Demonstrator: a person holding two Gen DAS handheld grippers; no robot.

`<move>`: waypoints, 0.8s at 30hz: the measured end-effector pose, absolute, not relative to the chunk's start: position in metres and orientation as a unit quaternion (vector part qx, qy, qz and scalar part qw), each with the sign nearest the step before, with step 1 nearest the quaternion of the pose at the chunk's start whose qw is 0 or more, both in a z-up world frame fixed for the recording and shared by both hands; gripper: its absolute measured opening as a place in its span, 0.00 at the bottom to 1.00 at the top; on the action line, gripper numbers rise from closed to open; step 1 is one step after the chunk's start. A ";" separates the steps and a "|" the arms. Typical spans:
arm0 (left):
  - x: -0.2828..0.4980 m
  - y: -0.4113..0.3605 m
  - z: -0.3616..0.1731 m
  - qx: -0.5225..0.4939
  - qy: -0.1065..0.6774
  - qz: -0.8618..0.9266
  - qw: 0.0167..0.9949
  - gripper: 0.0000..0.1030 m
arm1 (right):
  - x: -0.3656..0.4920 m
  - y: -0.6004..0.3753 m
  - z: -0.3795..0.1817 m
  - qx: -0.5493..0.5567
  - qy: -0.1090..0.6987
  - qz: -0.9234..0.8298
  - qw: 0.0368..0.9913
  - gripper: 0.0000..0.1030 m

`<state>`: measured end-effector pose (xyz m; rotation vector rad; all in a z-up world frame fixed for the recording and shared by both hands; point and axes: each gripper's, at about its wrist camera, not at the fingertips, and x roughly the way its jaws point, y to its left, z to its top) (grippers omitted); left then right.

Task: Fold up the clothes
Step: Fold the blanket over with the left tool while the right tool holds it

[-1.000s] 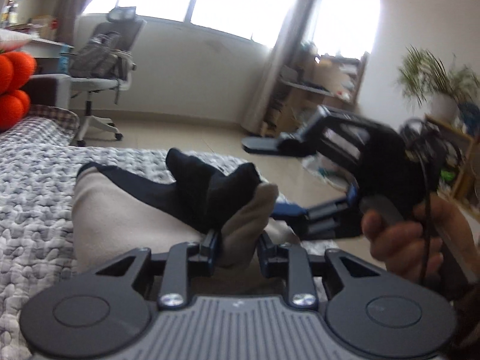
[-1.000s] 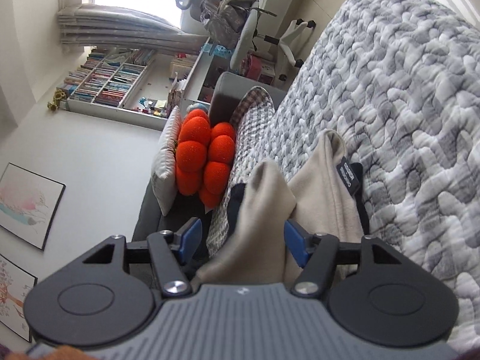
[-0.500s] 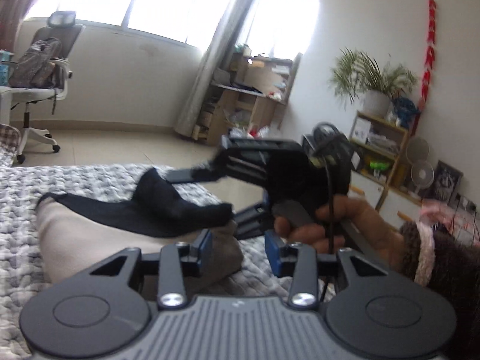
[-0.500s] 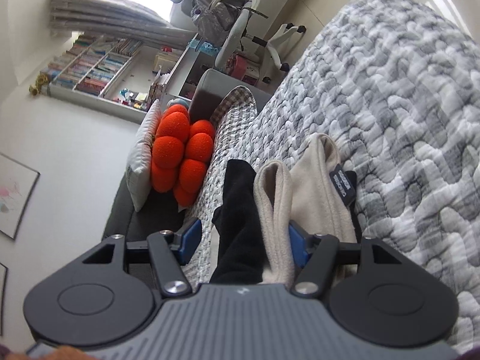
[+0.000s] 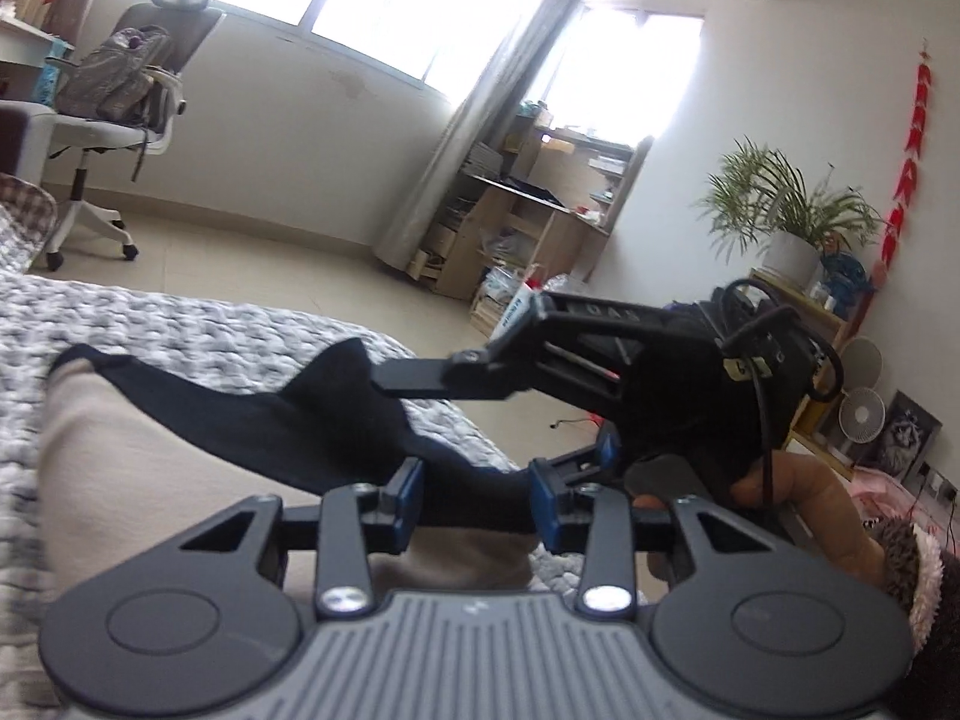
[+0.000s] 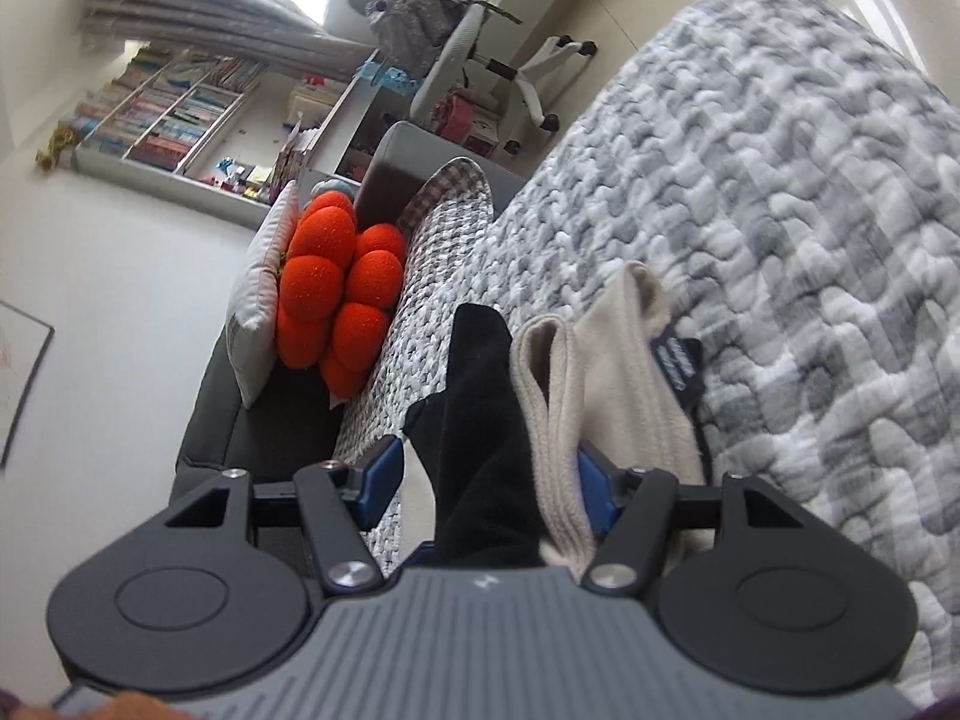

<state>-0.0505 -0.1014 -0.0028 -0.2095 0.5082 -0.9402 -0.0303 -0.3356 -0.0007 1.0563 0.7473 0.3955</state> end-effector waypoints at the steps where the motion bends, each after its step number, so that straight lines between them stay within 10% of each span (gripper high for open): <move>1: -0.051 -0.105 -0.004 -0.097 0.243 -0.450 0.854 0.38 | -0.031 -0.338 -0.002 0.491 0.346 0.181 0.778 0.63; 11: -0.059 -0.084 0.003 -0.088 0.239 -0.484 0.837 0.41 | -0.037 -0.331 0.005 0.447 0.335 0.162 0.814 0.27; 24: -0.036 -0.022 0.001 -0.136 0.235 -0.364 0.891 0.33 | -0.050 -0.342 0.012 0.448 0.289 0.159 0.831 0.25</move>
